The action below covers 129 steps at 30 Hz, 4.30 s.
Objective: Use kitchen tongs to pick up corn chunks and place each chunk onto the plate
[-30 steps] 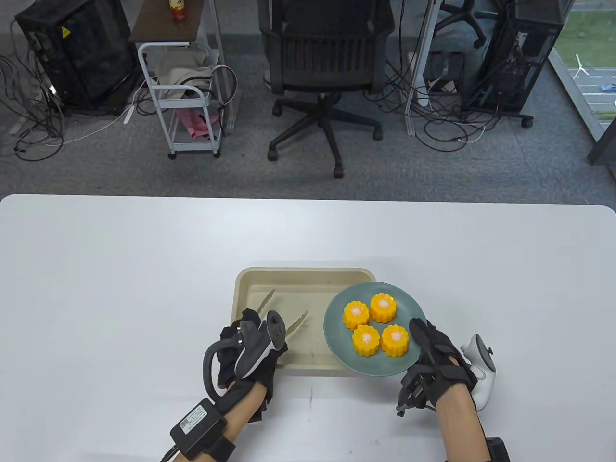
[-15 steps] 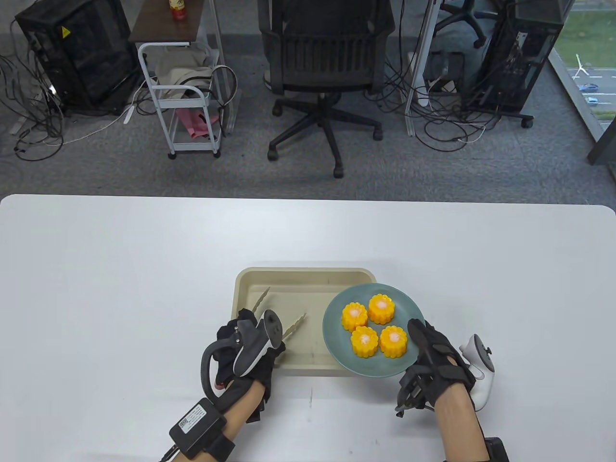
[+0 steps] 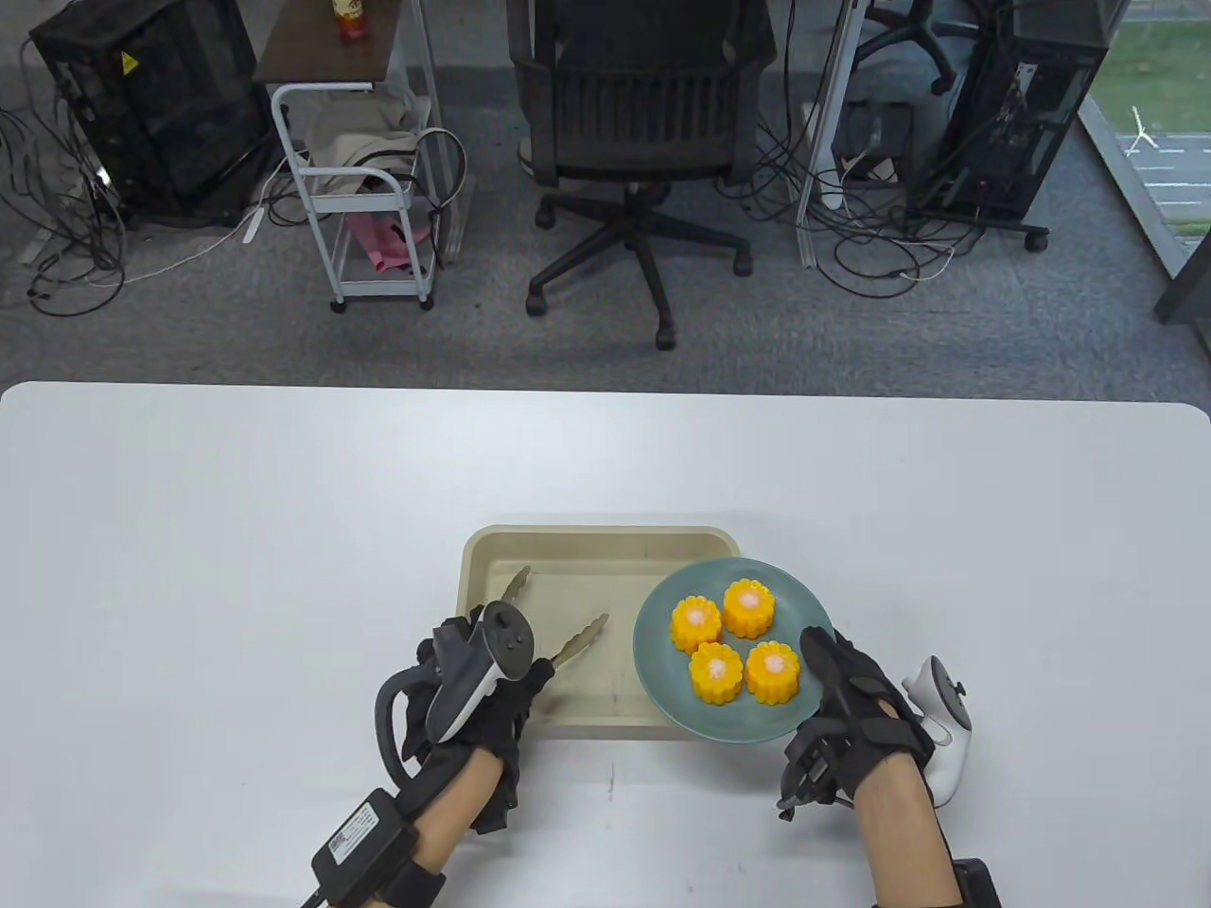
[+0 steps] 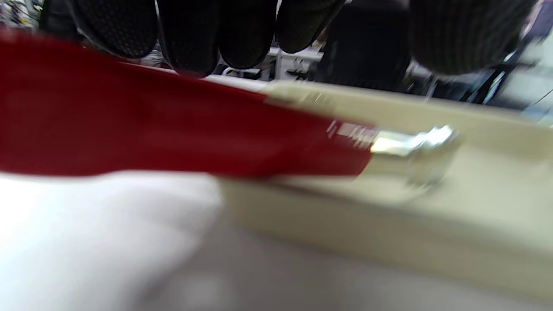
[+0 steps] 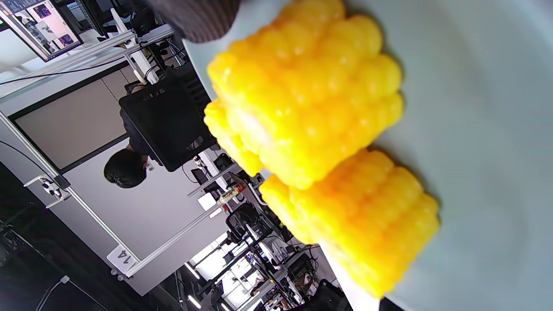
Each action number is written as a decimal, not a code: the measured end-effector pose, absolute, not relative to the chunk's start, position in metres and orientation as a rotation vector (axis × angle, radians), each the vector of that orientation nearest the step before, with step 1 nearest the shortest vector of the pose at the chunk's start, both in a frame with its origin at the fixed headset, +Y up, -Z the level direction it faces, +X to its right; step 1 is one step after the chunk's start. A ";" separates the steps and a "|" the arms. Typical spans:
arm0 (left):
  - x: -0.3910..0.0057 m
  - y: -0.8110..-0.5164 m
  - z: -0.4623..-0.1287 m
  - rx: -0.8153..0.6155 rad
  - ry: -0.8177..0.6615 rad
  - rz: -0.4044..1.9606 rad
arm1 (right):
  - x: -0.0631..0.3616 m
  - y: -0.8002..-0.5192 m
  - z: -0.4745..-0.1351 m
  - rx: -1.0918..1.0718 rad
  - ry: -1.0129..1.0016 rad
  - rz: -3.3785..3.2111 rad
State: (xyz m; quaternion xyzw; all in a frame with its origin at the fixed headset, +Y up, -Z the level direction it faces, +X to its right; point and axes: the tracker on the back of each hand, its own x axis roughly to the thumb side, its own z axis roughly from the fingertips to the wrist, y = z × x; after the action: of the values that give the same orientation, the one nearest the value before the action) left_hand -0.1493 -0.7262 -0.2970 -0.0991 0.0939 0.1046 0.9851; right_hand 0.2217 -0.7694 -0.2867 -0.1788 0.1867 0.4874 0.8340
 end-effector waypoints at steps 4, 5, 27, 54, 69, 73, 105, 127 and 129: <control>-0.159 -0.700 -0.281 -0.078 0.030 0.438 | 0.222 -0.769 -0.287 -0.380 0.396 1.030; -0.161 -0.696 -0.278 -0.034 -0.022 0.510 | 0.222 -0.770 -0.286 -0.381 0.396 1.031; -0.173 -0.722 -0.265 -0.152 -0.300 0.638 | 0.240 -0.770 -0.286 -0.413 0.354 0.995; -0.171 -0.727 -0.265 -0.182 -0.288 0.610 | 0.336 -0.819 -0.278 -0.768 0.200 0.942; -0.172 -0.727 -0.264 -0.186 -0.281 0.607 | 0.351 -0.829 -0.277 -0.828 0.225 0.982; -0.172 -0.726 -0.263 -0.182 -0.281 0.610 | 0.354 -0.824 -0.276 -0.832 0.200 1.030; -0.166 -0.728 -0.265 -0.206 -0.300 0.609 | 0.121 -0.707 -0.259 0.446 -0.039 2.728; -0.158 -0.731 -0.264 -0.232 -0.324 0.587 | 0.110 -0.715 -0.264 0.470 0.045 2.724; -0.159 -0.731 -0.264 -0.233 -0.323 0.586 | 0.110 -0.715 -0.264 0.467 0.049 2.720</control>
State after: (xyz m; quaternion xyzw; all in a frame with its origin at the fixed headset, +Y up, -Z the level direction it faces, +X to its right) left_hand -0.1589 -0.7311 -0.2642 -0.1141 -0.1583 0.2870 0.9379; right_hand 0.1102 -0.7152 -0.2641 0.1663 0.0174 0.9675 0.1897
